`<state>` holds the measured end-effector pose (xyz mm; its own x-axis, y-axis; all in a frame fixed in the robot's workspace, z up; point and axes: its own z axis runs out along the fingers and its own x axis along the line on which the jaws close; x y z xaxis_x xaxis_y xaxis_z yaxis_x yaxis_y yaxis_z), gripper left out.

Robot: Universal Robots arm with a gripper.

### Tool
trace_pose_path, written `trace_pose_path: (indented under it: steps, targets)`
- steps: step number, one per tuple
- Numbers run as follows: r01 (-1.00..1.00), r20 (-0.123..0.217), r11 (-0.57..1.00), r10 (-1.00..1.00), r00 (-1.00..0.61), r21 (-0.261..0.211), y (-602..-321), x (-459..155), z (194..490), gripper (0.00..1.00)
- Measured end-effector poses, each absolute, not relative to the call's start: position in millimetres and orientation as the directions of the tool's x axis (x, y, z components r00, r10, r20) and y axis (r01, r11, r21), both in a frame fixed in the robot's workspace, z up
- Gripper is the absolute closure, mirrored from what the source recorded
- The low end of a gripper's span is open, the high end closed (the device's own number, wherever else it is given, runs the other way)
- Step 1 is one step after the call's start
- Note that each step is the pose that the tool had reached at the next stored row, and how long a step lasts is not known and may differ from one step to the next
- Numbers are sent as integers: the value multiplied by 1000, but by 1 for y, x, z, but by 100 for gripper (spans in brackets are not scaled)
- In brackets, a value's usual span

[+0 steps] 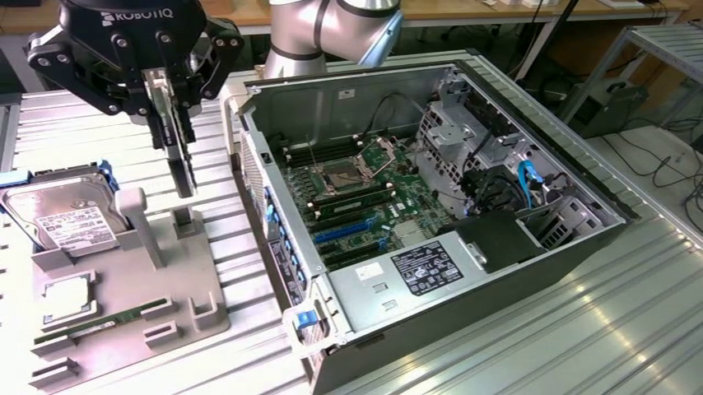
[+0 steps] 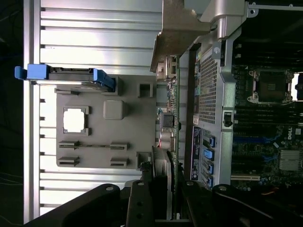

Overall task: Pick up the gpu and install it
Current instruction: 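Pick up the gpu and move the gpu toward the slot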

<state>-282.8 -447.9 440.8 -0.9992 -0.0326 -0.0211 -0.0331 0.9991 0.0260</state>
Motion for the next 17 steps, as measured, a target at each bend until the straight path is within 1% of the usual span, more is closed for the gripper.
trace_pose_path:
  steps: [17]
  targets:
    - [-33,-21,999,-33,-999,26,-448,-266,441,72]
